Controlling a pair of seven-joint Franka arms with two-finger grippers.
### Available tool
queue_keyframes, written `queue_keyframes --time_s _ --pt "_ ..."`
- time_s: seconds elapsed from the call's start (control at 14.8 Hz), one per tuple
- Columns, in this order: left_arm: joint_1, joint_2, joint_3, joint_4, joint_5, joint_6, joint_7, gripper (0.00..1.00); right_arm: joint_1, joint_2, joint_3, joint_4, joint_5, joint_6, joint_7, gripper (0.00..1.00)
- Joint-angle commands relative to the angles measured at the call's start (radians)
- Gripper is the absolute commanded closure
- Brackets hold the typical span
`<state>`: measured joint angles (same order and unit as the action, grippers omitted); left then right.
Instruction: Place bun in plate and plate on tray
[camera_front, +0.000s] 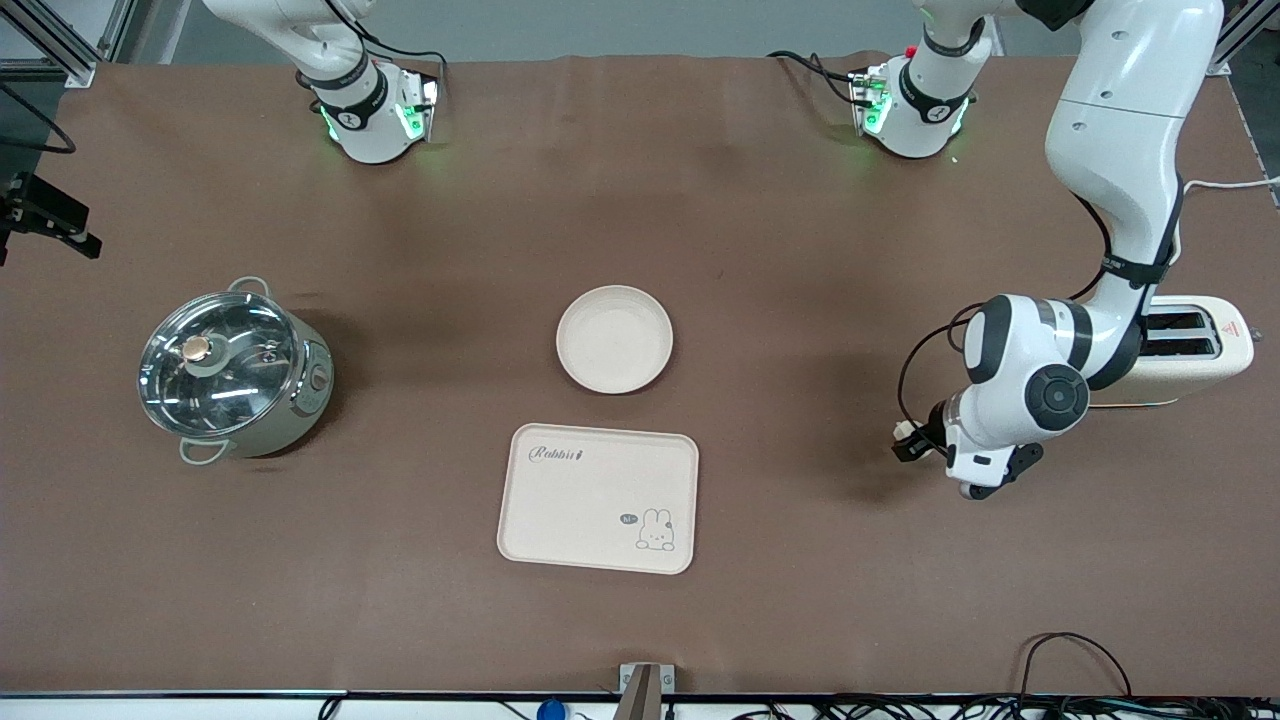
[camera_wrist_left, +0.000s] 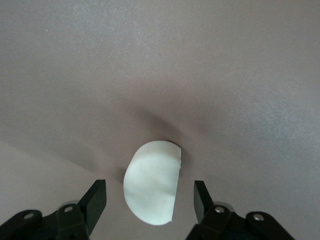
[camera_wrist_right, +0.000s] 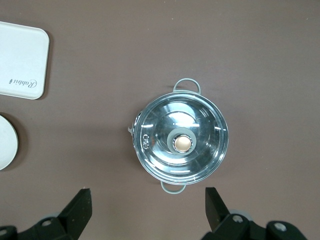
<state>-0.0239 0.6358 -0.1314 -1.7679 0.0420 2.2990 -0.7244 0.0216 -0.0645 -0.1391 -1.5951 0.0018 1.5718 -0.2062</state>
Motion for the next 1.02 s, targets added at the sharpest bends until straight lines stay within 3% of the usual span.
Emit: queue_keyframes --time_s 0.0,0.2,0.34,0.54,0.68,0.95 --pt "-0.001 0.036 0.001 0.033 0.019 0.013 -0.021 0.36 0.005 -0.021 0.001 -0.019 -0.002 0.002 -0.007 0.0" --pt "0.004 0.025 0.001 0.033 0.024 0.007 -0.004 0.62 -0.002 -0.02 -0.001 -0.022 0.0 0.005 -0.007 0.0" --pt "0.004 0.025 0.001 0.031 0.024 0.002 -0.004 0.73 -0.006 -0.018 -0.002 -0.025 0.003 -0.002 -0.004 0.0" --pt "-0.01 0.021 0.0 0.031 0.024 -0.001 -0.016 0.76 -0.041 -0.009 -0.004 -0.087 0.042 0.004 -0.001 0.0" --pt "-0.014 -0.014 -0.013 0.033 0.022 -0.033 -0.021 0.76 -0.06 0.003 -0.005 -0.153 0.114 0.031 0.001 0.0" --pt "-0.091 -0.079 -0.118 0.083 0.019 -0.142 -0.127 0.75 -0.026 0.018 -0.002 -0.311 0.188 0.204 0.002 0.0"
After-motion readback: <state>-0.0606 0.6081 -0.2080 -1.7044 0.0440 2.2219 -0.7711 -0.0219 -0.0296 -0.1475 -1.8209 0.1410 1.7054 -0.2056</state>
